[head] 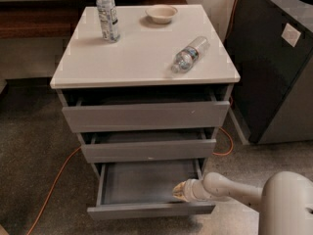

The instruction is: Place water bottle into bottom drawer

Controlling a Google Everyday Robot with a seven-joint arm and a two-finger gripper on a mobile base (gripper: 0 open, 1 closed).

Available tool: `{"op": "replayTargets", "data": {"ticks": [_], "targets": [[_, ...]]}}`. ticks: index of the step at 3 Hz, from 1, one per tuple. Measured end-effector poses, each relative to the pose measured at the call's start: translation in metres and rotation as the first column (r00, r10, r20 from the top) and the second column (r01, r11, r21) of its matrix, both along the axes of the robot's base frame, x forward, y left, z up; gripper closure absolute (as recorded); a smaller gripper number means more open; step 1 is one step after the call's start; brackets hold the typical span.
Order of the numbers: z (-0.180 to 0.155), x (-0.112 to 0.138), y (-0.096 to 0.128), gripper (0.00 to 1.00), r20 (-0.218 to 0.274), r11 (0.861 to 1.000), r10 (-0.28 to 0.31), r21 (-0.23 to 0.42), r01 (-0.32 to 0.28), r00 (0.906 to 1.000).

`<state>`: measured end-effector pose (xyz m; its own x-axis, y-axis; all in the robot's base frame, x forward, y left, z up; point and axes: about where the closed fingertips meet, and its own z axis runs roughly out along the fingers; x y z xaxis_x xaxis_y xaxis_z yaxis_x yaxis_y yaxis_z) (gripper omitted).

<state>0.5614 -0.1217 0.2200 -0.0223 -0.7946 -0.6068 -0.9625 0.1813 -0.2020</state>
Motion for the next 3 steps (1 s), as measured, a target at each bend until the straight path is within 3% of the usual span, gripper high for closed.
{"op": "replayTargets", "data": {"ticks": [1,3], "targets": [[-0.019,0.011,-0.001,1.00,-0.030,1.000,0.001,-0.012,-0.001,0.9996],[-0.051,-0.010,0.008,1.00,-0.125,0.999,0.028,-0.023,-0.031,0.9918]]}}
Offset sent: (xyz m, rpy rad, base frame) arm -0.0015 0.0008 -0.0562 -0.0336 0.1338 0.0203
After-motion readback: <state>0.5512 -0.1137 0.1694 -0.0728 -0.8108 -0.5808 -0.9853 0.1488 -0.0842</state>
